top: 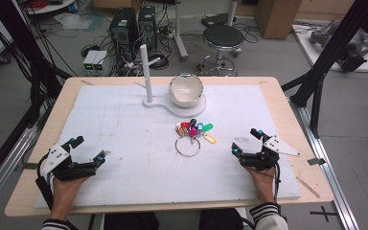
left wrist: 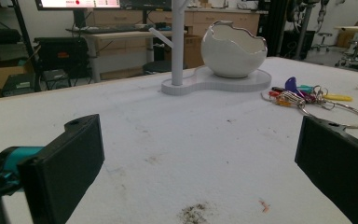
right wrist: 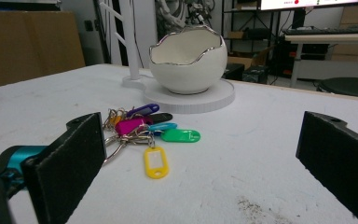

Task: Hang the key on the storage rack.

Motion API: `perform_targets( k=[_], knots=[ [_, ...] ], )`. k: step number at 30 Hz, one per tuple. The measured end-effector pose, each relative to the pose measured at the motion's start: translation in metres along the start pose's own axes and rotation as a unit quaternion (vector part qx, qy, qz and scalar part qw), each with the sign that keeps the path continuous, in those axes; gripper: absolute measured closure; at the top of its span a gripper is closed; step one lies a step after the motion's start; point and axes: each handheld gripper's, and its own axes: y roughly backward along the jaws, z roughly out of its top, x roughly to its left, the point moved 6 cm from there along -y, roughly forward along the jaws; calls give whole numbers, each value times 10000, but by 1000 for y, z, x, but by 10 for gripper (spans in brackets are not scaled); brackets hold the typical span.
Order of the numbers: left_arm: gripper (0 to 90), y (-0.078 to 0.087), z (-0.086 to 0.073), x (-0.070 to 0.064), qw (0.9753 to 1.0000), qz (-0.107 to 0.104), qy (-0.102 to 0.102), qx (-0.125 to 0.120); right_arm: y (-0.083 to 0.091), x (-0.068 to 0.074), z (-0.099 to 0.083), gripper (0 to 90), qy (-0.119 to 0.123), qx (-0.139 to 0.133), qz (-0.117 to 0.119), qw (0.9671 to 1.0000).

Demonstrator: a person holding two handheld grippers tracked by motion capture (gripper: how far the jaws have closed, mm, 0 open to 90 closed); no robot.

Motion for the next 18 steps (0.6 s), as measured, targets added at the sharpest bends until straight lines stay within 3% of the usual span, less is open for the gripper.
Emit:
perform_targets(
  k=[18],
  knots=[
    [17, 1, 0, 0, 10000, -35, -29, -56, 0, 1, 0, 10, 32, -4, 11, 10000]
  ],
)
